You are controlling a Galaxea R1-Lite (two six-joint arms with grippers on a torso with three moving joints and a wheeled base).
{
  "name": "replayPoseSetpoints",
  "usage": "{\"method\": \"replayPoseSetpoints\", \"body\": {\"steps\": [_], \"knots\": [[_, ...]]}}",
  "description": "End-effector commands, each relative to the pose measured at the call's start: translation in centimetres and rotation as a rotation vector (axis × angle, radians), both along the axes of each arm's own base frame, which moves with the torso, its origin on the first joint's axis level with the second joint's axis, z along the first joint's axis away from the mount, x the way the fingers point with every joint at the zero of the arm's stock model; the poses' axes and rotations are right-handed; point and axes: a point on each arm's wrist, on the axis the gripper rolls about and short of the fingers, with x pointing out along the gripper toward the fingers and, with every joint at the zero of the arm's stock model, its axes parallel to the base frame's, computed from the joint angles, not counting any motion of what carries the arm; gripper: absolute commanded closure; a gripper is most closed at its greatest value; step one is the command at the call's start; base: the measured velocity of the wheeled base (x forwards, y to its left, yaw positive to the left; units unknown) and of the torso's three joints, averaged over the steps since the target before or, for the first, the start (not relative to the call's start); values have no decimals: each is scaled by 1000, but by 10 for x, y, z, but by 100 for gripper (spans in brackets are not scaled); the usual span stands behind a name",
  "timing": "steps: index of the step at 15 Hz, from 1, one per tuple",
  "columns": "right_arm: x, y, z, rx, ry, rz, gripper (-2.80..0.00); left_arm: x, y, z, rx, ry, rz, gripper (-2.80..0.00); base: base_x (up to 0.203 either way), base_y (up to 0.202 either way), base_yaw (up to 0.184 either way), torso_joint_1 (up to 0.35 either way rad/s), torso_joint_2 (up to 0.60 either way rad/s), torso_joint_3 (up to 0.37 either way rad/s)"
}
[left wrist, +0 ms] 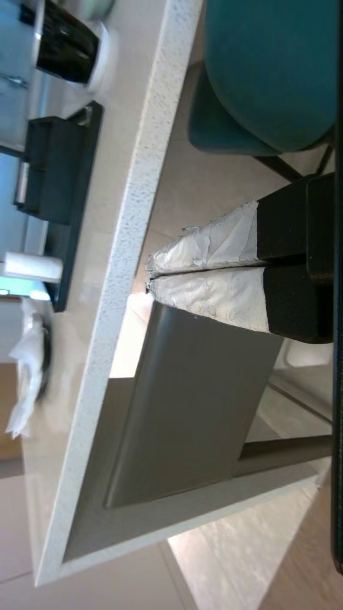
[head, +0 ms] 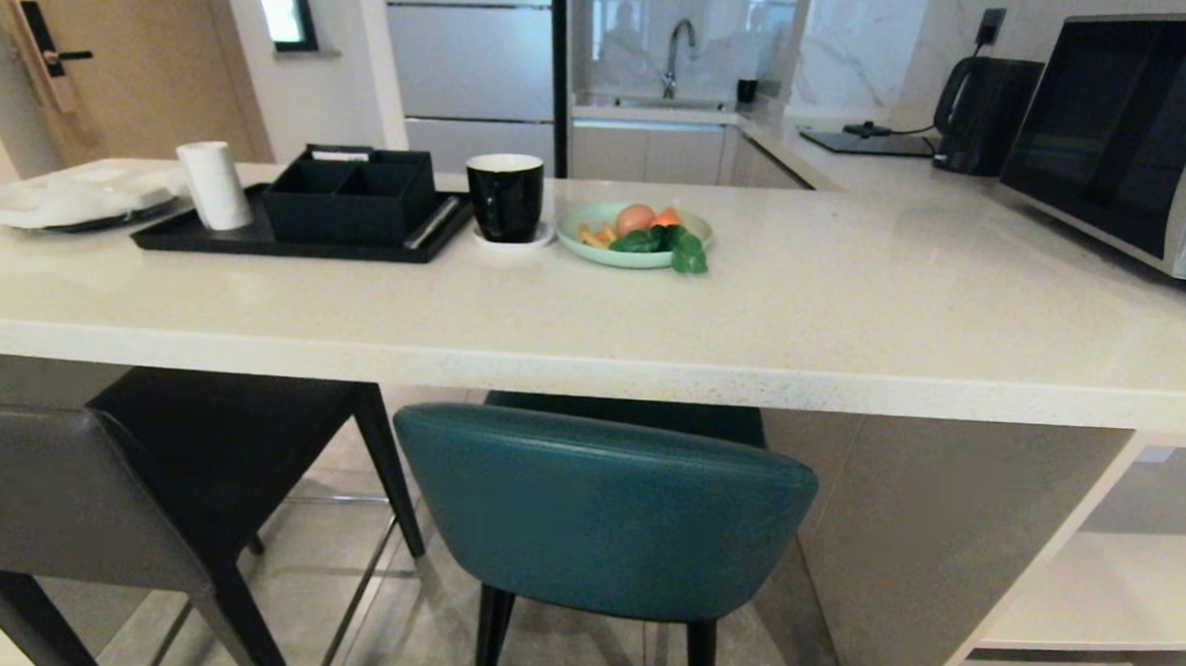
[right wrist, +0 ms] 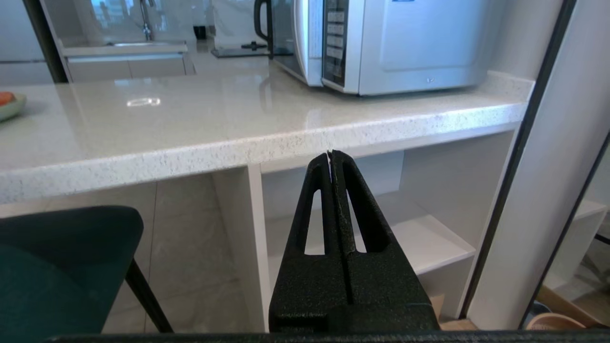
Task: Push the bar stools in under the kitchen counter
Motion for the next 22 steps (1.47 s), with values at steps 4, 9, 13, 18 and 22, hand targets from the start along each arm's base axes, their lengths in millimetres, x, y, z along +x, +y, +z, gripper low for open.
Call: {"method": "replayPoseSetpoints", "body": {"steps": [4, 9, 13, 18, 22], "knots": [[-15, 1, -25, -8, 10, 23, 0, -23, -7, -23, 62, -65, -118, 0, 0, 0, 0, 0, 0, 0], [36, 5, -90, 31, 253, 254, 0, -12, -11, -106, 110, 164, -317, 0, 0, 0, 0, 0, 0, 0], [68, 9, -145, -94, 317, 388, 0, -6, -11, -118, 92, 158, -332, 0, 0, 0, 0, 0, 0, 0], [68, 8, -143, 2, 281, 378, 0, -8, -11, -127, 124, 289, -334, 0, 0, 0, 0, 0, 0, 0], [68, 8, -143, 5, 280, 378, 0, -8, -11, -127, 83, 284, -328, 0, 0, 0, 0, 0, 0, 0]]}}
